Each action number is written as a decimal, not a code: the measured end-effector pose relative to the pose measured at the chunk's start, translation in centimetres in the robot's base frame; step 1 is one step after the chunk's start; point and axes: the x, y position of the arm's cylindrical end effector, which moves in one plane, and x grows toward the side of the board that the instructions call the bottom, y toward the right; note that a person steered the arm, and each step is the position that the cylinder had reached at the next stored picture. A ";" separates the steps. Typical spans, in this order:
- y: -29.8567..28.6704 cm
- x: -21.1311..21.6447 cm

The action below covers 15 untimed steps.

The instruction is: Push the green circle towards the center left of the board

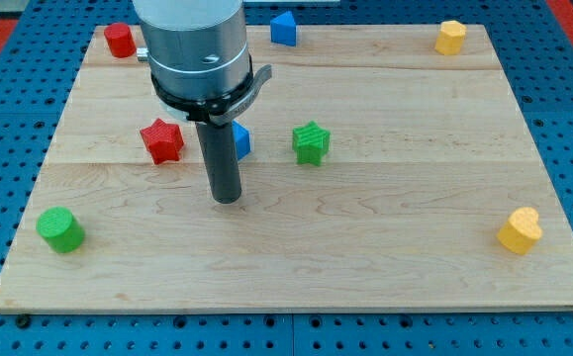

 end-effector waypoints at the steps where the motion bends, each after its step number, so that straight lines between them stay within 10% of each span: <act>1: 0.0 -0.3; 5: -2.8 -2.3; 8: -23.5 -5.1; 11: -21.1 8.2; 15: -20.4 3.5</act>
